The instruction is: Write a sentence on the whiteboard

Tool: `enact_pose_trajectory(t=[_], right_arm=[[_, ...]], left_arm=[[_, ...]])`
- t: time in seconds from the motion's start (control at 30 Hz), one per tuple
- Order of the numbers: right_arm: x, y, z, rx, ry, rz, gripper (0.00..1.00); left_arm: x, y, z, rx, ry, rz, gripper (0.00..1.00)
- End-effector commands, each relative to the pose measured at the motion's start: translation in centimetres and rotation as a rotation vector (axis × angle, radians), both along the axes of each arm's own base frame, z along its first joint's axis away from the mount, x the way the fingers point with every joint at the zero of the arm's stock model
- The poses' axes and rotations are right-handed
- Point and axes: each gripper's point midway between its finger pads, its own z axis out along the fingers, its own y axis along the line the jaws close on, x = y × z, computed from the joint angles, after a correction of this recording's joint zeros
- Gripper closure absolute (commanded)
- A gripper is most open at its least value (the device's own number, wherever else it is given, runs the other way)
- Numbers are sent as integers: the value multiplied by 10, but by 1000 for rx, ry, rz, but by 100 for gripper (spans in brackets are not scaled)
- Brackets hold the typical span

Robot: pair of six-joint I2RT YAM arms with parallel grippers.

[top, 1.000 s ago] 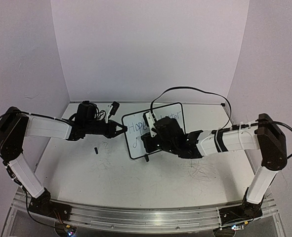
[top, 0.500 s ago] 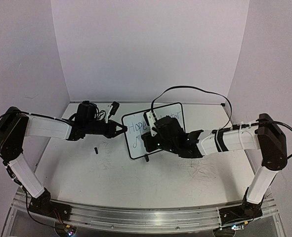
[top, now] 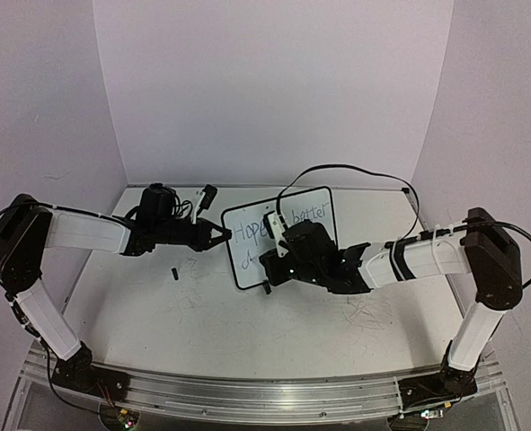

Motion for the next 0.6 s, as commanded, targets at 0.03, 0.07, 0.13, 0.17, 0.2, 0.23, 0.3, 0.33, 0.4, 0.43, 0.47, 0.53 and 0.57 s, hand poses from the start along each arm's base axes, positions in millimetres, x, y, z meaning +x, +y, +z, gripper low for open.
enact_pose_trajectory(t=[0.03, 0.07, 0.13, 0.17, 0.2, 0.23, 0.3, 0.33, 0.4, 0.43, 0.47, 0.53, 0.57], right_arm=[[2, -2, 4, 26, -4, -13, 100], [1, -2, 2, 24, -2, -13, 100], [1, -3, -2, 17, 3, -16, 100], [1, -4, -4, 12, 6, -17, 100], [1, -4, -8, 6, 10, -17, 100], [1, -4, -10, 2, 13, -18, 100], [1, -5, -14, -5, 17, -20, 100], [1, -5, -15, -8, 18, -21, 100], [1, -6, -16, -11, 17, -23, 100], [1, -6, -15, -9, 15, -23, 100], [1, -6, -10, -1, 11, -23, 100], [-1, -5, 8, 36, -2, -11, 100], [-3, -4, 18, 57, -7, -1, 100]], left_arm=[[8, 8, 3, 38, -64, 47, 100], [8, 8, 3, 38, -64, 47, 100], [8, 8, 2, 40, -62, 47, 100], [7, 8, 2, 40, -61, 46, 100], [7, 9, 1, 41, -60, 47, 100], [7, 9, 1, 42, -59, 47, 100], [6, 9, 0, 43, -58, 47, 100], [6, 9, 0, 43, -58, 48, 100], [7, 10, 0, 44, -59, 50, 100], [7, 10, 0, 45, -58, 51, 100], [7, 10, 0, 45, -60, 52, 100], [6, 10, 0, 46, -58, 52, 100], [6, 10, 0, 45, -59, 53, 100]])
